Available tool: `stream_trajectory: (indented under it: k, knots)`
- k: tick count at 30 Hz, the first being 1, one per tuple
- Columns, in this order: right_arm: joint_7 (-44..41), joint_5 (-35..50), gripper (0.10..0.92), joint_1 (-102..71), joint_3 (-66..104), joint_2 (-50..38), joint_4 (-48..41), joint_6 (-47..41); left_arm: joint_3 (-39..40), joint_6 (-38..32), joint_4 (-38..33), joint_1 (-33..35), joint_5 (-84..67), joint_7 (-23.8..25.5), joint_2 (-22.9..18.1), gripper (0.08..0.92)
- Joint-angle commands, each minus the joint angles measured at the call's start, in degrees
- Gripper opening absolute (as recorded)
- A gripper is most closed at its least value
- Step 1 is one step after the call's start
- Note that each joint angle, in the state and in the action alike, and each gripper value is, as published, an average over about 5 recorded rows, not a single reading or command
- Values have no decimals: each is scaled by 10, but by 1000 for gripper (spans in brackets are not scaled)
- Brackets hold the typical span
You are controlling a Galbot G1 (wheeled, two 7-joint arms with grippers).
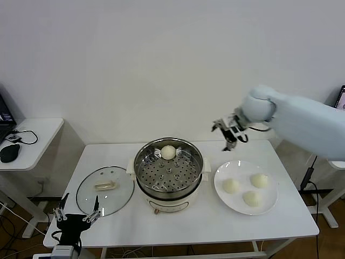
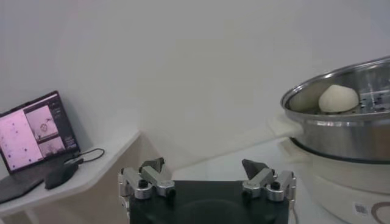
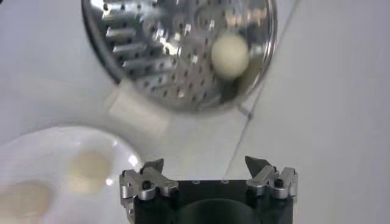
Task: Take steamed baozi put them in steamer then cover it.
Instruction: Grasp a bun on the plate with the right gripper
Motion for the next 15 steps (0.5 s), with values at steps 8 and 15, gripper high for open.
stream_trajectory:
  k: [8,15]
  knots:
    - [0,-76,823,-209,128,-70,7,-54,-15,3,1,1,-4,1,3,823]
    - [-2,-99,823,-277,167,-21,-35,-52,-17,5,6,2,-1,2,1,823]
